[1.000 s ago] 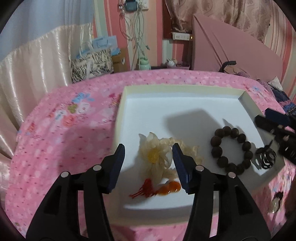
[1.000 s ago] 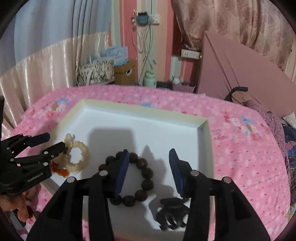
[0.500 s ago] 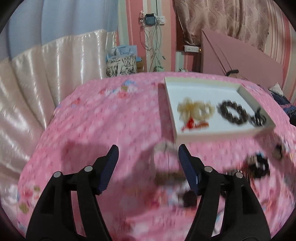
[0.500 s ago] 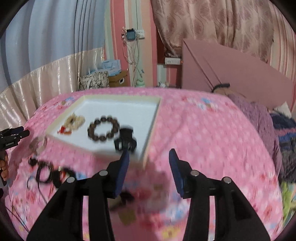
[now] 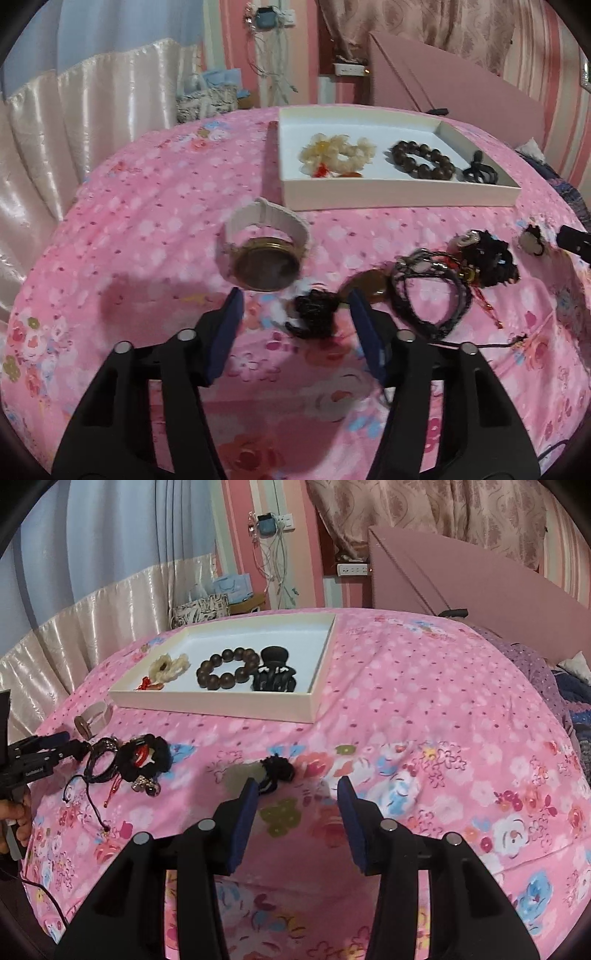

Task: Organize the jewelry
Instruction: 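Grasp the black cord bracelet with the left gripper, then carry the black cord bracelet into the tray and release it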

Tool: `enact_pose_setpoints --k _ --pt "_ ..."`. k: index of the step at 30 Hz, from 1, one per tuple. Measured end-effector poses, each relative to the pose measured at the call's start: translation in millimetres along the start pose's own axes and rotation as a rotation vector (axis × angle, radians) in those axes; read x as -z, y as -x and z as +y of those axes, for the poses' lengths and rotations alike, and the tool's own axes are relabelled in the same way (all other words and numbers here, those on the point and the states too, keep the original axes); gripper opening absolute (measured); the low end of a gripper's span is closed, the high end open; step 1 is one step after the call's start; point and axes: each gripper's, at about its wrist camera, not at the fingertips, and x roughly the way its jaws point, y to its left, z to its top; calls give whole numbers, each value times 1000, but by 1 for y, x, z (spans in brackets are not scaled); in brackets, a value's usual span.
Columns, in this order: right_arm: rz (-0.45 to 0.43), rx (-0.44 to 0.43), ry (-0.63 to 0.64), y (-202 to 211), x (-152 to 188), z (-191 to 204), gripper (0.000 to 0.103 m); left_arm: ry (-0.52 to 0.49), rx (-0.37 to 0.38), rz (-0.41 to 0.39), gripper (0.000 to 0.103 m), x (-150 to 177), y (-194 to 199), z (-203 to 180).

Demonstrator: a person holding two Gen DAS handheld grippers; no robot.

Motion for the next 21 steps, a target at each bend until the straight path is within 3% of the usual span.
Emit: enact_pose_setpoints --k 2,5,9,14,21 --pt "5 1 10 -4 -2 4 45 -13 11 20 28 1 -5 -3" --pt "26 23 12 -15 -9 9 45 4 35 30 22 2 -9 -4" --pt "62 14 -44 -32 -14 3 41 19 49 22 20 3 -6 0" --pt "86 -41 -77 -45 -14 1 19 10 40 13 18 3 -5 -2" --pt "19 -49 -71 -30 -12 3 14 23 62 -9 18 3 -1 1"
